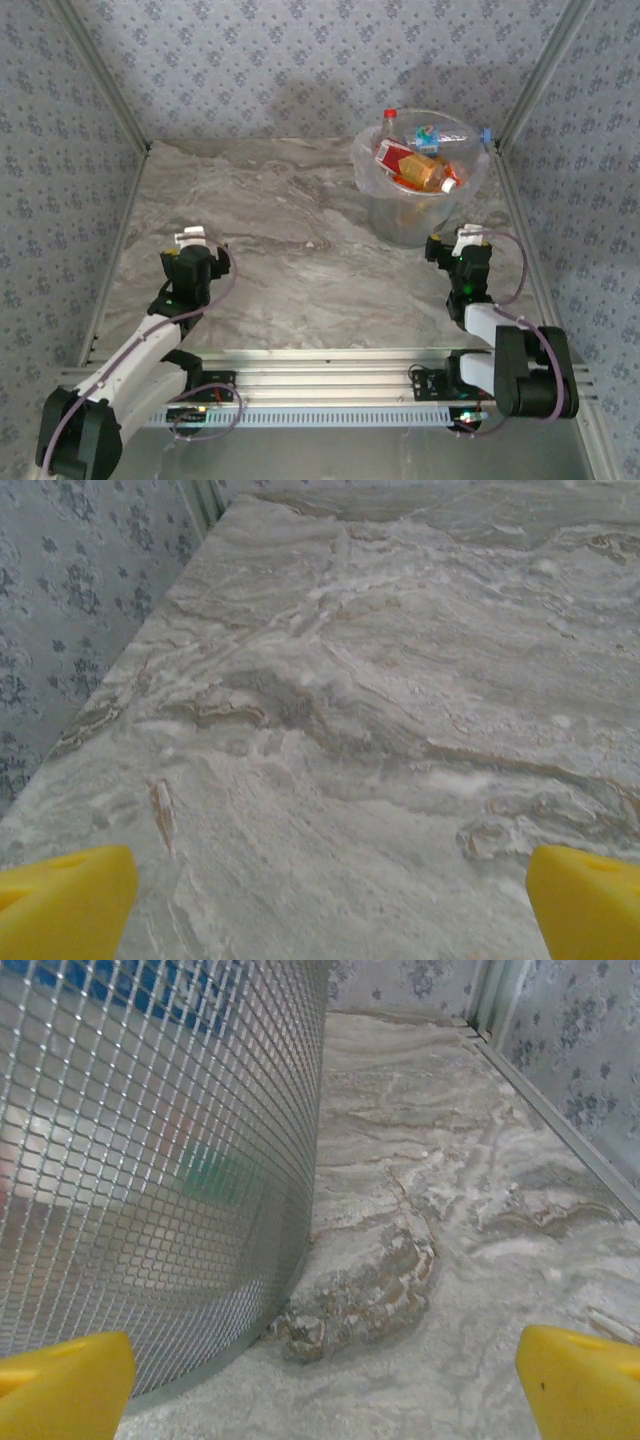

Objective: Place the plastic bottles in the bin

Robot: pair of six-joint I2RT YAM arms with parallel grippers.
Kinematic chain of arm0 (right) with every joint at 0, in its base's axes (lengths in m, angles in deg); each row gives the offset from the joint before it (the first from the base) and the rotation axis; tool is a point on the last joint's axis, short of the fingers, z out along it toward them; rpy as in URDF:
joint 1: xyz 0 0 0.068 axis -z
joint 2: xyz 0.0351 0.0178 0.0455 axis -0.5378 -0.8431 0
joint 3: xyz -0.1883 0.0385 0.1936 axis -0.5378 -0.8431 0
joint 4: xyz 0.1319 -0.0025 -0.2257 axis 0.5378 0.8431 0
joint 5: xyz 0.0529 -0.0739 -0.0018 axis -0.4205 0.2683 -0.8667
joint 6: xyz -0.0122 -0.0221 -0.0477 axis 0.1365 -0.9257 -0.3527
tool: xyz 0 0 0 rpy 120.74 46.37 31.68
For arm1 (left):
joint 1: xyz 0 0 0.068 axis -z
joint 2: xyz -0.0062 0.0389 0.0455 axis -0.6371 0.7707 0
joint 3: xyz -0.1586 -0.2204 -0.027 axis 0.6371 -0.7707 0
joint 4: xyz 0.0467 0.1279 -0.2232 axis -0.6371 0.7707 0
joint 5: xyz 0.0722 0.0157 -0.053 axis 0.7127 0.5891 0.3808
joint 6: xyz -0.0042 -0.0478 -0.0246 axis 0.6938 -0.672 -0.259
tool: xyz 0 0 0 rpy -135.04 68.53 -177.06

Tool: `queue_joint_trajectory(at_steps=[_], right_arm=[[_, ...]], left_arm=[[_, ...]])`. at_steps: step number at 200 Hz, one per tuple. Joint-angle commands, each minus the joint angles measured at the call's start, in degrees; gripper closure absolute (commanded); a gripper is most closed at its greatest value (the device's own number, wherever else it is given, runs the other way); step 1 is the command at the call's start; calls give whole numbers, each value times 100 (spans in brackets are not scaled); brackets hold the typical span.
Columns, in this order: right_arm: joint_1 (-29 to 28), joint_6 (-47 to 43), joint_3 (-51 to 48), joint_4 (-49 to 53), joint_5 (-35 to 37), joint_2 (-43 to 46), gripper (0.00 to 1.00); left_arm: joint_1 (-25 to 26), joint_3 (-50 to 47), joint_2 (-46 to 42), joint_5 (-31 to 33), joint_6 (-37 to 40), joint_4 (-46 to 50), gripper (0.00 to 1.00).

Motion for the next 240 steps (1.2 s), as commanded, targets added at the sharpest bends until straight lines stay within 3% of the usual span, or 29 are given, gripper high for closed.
queue_joint_trajectory(at_steps=[1,57,72,85,95,119,129,142,213,240], right_arm=[[31,-178,-75,-1050,-188,-403,0],[25,-395,176,-1644,-880,-1476,0],[76,-467,468,-1423,-1333,-1847,0],[246,-383,839,-531,-1575,-1768,0],[428,-237,935,-677,-1852,-1887,0],[331,-282,971,-509,-1592,-1841,0],[171,-194,1041,-387,-846,-1845,0],[28,-269,1054,-349,-560,-1833,0],[20,-279,1073,-314,-559,-1837,0],[21,-273,1077,-310,-562,-1836,0]], left_arm=[[-171,-30,206,105,324,-920,0],[-804,-407,809,-489,589,-2176,0],[-950,-492,972,-699,678,-2513,0],[-1104,-565,1095,-901,668,-2767,0],[-1212,-621,1202,-1090,663,-2996,0],[-1407,-619,1635,-1393,678,-3445,0],[-1450,-619,1863,-1513,723,-3689,1],[-1472,-588,2149,-1618,779,-3974,0],[-1624,-454,3997,-2436,1086,-5824,0],[-1767,173,3960,-2554,922,-4536,0]])
